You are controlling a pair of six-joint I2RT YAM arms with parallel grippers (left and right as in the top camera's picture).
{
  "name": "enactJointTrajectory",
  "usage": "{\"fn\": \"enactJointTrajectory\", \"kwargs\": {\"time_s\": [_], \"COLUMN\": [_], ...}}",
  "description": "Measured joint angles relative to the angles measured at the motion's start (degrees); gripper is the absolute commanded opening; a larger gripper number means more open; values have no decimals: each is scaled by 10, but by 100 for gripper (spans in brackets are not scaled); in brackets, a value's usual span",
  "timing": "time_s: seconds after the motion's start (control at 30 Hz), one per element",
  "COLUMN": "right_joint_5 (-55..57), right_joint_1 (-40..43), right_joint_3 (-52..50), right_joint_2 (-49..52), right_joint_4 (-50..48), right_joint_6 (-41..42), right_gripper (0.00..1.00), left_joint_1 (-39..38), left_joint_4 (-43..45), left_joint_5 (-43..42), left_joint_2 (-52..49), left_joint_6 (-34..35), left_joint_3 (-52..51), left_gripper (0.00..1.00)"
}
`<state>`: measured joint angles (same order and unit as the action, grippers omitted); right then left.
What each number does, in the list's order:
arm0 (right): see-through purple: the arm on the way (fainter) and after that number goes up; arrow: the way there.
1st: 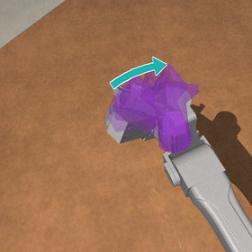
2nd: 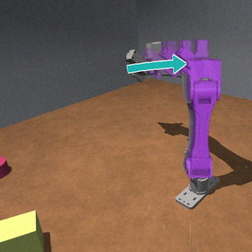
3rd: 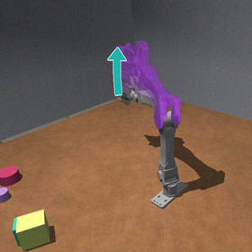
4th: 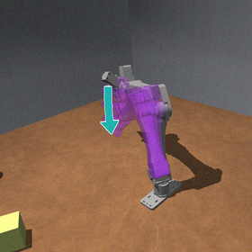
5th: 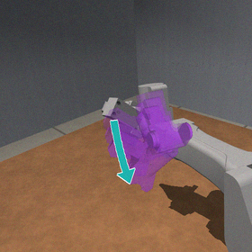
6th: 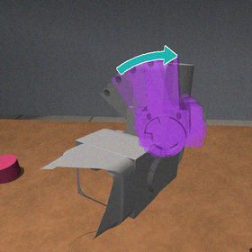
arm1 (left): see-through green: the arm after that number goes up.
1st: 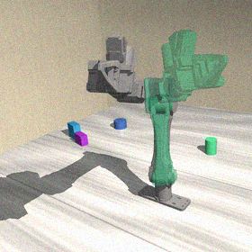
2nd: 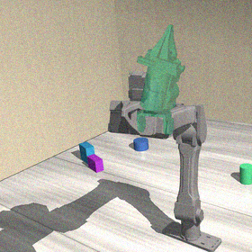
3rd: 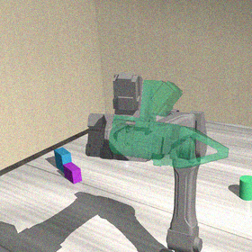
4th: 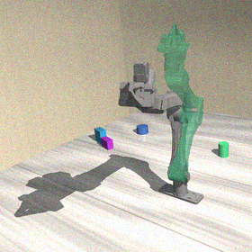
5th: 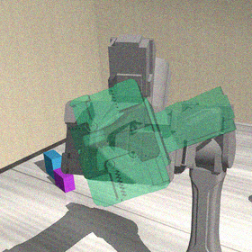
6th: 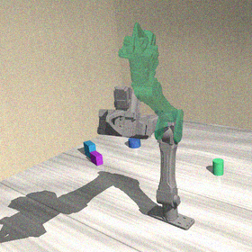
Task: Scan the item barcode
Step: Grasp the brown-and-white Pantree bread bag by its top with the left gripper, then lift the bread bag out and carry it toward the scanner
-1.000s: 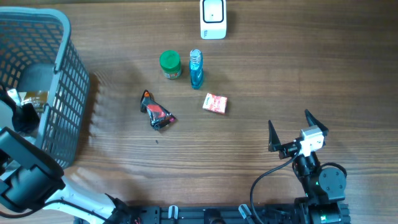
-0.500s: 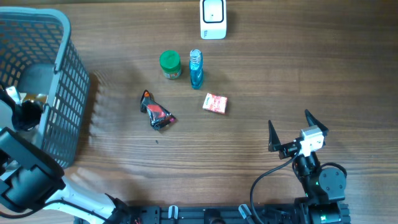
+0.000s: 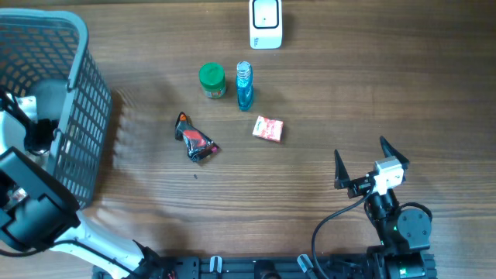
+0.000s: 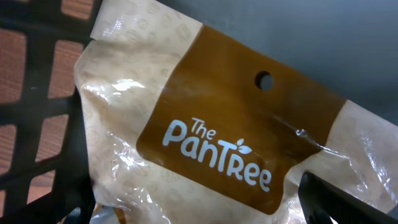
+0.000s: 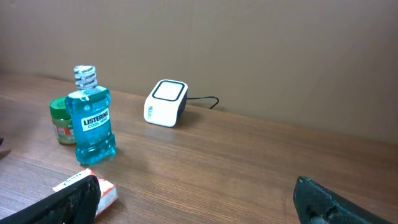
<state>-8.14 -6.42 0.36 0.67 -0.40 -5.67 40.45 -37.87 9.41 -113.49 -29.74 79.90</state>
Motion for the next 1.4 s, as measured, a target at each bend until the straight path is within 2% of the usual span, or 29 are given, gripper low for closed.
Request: {"fn": "enactJointTrajectory", "kwargs": {"time_s": [0.03,0.07,0.1,0.17,0.23,0.3,0.37,0.57,0.77,0.93,1.2,1.3,1.4], "right_joint_5": [0,0,0,0,0,0,0,0,0,0,0,0,0], "right_joint_1": [0,0,0,0,0,0,0,0,0,0,0,0,0], "right_joint_3": [0,0,0,0,0,0,0,0,0,0,0,0,0], "right_joint_2": [0,0,0,0,0,0,0,0,0,0,0,0,0], "right_joint_4": [0,0,0,0,0,0,0,0,0,0,0,0,0], "right_joint_6": [0,0,0,0,0,0,0,0,0,0,0,0,0], "right_gripper": [100,100,100,100,100,100,100,100,100,100,100,100,100], "left_joint_1": [0,0,0,0,0,1,1,1,1,1,1,1,1], "left_joint_4": [0,-1,0,13,24,23,21,22,14,17,36,67,144], "left_joint_5": [-1,-2,-2,-2,11,16,22,29,18,-19,-154,-247,-397], "left_joint_2": [-4,-10,-13,-19,-24,-24,-24,-23,-7,97,295,376,439], "left_joint_6": [-1,-2,-2,-2,-3,-4,-5,1,62,119,224,291,398], "left_joint_3": [7,12,16,19,22,23,23,24,33,61,64,65,67], "left_gripper": [100,85,62,34,31,21,6,4,4,4,4,4,6]}}
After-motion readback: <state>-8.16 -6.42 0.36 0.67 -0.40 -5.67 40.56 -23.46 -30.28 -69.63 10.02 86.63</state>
